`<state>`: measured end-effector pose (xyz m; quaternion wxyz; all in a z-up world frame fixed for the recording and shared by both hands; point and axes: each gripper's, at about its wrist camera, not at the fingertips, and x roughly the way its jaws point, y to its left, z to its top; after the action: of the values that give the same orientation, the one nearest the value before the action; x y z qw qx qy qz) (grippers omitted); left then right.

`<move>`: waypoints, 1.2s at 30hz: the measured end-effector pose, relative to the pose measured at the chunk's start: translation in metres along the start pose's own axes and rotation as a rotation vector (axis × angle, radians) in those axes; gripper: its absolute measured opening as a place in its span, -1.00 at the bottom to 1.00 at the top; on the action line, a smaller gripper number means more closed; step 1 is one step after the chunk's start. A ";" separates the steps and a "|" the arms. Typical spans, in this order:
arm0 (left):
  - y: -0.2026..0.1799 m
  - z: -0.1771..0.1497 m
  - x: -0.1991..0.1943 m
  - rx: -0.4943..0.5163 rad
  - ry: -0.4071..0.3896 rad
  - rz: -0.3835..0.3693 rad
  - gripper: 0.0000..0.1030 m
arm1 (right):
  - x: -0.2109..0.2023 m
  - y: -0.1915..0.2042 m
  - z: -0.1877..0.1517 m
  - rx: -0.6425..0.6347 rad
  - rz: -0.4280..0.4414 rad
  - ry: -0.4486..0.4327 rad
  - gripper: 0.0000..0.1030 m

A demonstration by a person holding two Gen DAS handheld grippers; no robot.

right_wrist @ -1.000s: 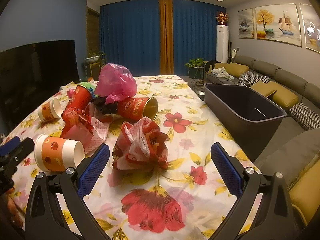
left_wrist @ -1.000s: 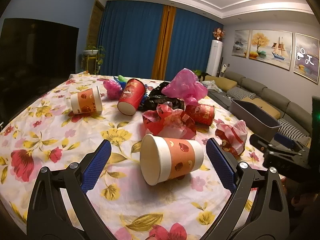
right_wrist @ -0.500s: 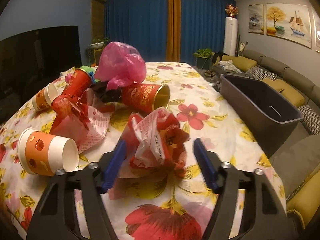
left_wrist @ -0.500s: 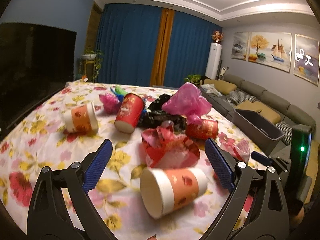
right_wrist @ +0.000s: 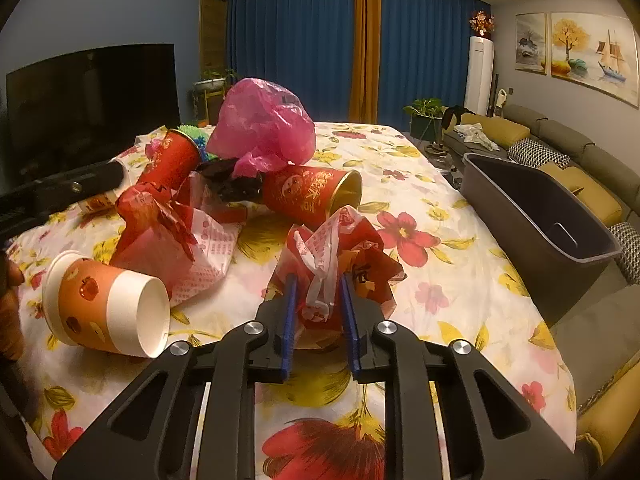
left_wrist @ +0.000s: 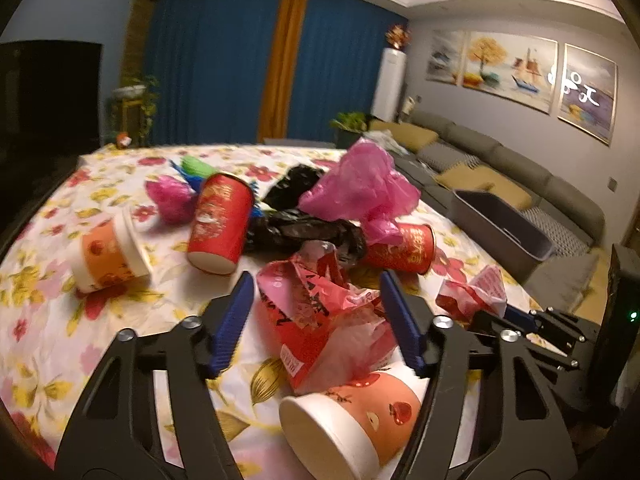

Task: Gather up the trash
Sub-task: 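Grasp the crumpled red paper wrapper with the left tool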

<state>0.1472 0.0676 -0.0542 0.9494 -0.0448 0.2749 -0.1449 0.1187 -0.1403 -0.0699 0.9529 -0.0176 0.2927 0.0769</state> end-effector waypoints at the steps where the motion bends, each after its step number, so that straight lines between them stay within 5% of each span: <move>1: 0.002 0.000 0.006 -0.001 0.020 -0.022 0.07 | 0.001 0.000 0.001 -0.001 -0.002 -0.003 -0.61; 10: 0.004 -0.002 0.032 -0.015 0.102 -0.156 -0.73 | 0.001 -0.003 0.010 0.012 0.005 -0.010 -0.63; 14: 0.003 -0.003 0.032 -0.017 0.096 -0.150 -0.88 | -0.001 -0.004 0.011 0.016 0.014 -0.015 -0.69; 36: 0.003 0.027 -0.036 -0.035 -0.109 -0.048 -0.91 | -0.030 -0.010 0.022 0.040 0.043 -0.096 -0.77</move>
<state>0.1333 0.0810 -0.0140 0.9583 -0.0757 0.2242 -0.1604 0.1083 -0.1526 -0.0351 0.9642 0.0113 0.2484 0.0924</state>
